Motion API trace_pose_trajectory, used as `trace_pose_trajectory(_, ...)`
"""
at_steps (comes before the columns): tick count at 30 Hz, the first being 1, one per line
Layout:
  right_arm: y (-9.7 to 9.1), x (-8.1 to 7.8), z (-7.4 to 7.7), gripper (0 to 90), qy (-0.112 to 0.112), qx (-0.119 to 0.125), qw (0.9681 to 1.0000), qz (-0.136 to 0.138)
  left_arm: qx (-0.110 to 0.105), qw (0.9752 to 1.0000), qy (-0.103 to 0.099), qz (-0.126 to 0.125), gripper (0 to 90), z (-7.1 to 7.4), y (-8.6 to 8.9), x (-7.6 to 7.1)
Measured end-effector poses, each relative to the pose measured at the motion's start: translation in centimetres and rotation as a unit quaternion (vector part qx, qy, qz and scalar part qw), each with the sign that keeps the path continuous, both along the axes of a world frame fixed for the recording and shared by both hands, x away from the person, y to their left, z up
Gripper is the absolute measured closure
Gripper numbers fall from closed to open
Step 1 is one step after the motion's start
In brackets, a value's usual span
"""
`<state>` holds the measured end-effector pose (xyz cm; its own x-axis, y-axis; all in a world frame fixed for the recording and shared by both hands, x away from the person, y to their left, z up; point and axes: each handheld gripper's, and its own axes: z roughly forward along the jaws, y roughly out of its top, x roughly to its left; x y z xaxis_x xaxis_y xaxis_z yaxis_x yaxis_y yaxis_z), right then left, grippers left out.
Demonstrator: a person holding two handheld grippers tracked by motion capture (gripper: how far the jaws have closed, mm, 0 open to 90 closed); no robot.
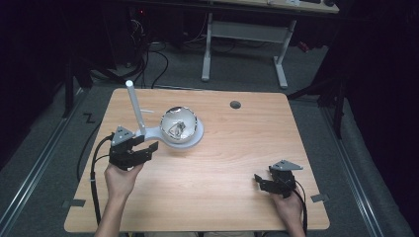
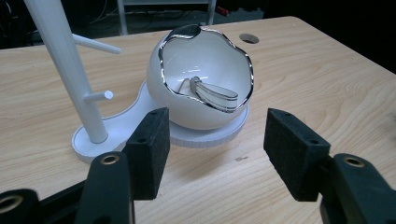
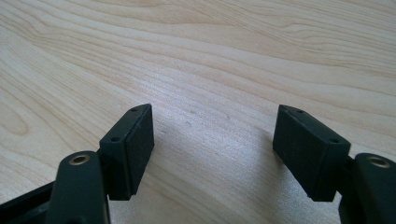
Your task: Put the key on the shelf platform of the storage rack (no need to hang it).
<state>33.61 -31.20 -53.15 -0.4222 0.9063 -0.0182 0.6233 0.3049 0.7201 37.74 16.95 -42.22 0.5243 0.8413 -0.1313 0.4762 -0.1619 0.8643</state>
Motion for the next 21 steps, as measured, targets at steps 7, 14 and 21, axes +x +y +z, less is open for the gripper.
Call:
trace_pose_trajectory(7, 0.0, 0.0, 0.0, 29.6, 0.000, 0.000, 1.0000, 0.000, -0.002, 1.0000, -0.001, 0.003, 41.4, -0.1, 0.5, -0.6)
trace_pose_trajectory(14, 0.0, 0.0, 0.0, 29.6, 0.000, 0.000, 1.0000, 0.000, -0.001, 1.0000, -0.003, 0.002, 41.2, -0.4, 0.7, -1.3)
trace_pose_trajectory(21, 0.0, 0.0, 0.0, 29.6, 0.000, 0.000, 1.0000, 0.000, -0.014, 0.9999, 0.001, -0.003, 40.9, -0.7, 0.9, -2.0)
